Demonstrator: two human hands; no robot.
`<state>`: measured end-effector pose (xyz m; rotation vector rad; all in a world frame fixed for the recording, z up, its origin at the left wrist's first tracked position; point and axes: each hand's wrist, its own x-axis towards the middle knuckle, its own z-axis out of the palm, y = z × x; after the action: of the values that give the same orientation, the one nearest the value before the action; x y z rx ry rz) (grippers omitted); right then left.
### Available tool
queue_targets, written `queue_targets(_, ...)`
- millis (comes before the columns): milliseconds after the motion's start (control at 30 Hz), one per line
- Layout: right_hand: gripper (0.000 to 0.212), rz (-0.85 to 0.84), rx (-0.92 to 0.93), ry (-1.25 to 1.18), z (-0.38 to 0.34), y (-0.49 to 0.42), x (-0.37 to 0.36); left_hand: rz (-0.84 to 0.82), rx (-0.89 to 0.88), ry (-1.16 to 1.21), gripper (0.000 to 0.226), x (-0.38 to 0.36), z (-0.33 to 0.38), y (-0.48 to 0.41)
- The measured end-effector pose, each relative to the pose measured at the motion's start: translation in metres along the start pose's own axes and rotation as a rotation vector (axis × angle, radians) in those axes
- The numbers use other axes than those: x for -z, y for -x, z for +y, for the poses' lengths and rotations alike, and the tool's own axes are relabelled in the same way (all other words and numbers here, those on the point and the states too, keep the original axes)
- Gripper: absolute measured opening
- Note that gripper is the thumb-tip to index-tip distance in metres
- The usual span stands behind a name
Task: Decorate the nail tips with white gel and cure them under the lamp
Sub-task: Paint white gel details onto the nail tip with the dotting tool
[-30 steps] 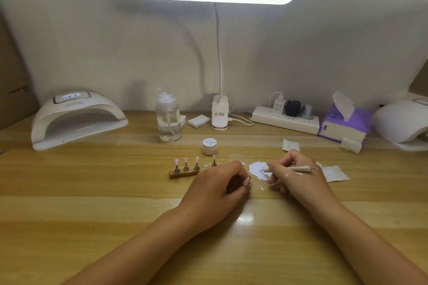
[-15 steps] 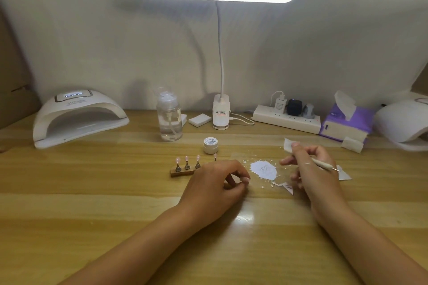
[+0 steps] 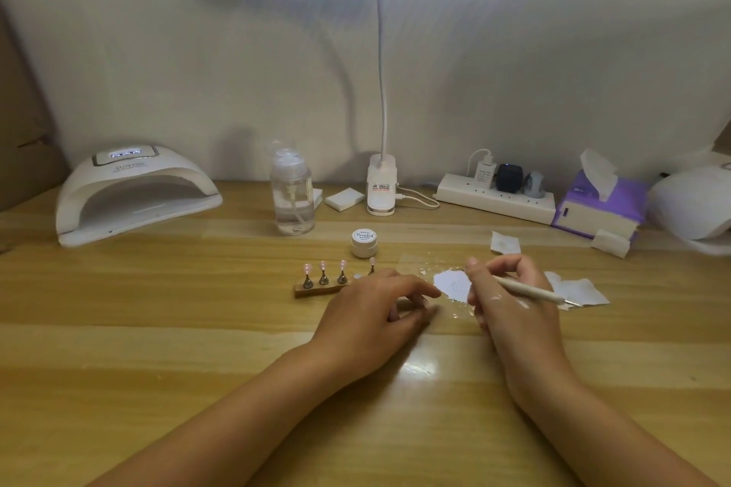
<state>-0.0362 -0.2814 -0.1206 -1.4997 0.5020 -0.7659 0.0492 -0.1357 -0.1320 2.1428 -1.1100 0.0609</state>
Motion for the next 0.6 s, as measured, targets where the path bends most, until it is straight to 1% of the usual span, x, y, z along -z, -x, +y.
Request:
queue_targets(133, 0.015, 0.128, -0.002, 0.108, 0.005, -0.010, 0.006, 0.017, 0.044, 0.085, 0.033, 0.000, -0.001, 0.000)
queue_targets(200, 0.014, 0.127, -0.021, 0.164, 0.005, -0.016, 0.010, 0.039, 0.075, 0.115, 0.031, -0.001, -0.002, 0.000)
queue_targets(333, 0.014, 0.061, -0.035, 0.243, 0.004, -0.023, 0.013, 0.067, 0.100, 0.086, 0.023, 0.000, -0.001, 0.000)
queue_targets(433, 0.015, 0.038, -0.034, 0.247, 0.004, -0.024, 0.014, 0.073, 0.105, 0.067, 0.010, 0.000, -0.001, 0.000)
queue_targets(500, 0.015, 0.054, -0.023, 0.223, 0.004, -0.024, 0.014, 0.075, 0.105, 0.085, 0.010, 0.000, -0.002, 0.000)
queue_targets(600, 0.016, 0.100, 0.022, 0.074, 0.000, -0.020, 0.014, 0.092, 0.096, 0.120, 0.014, 0.001, -0.003, 0.000)
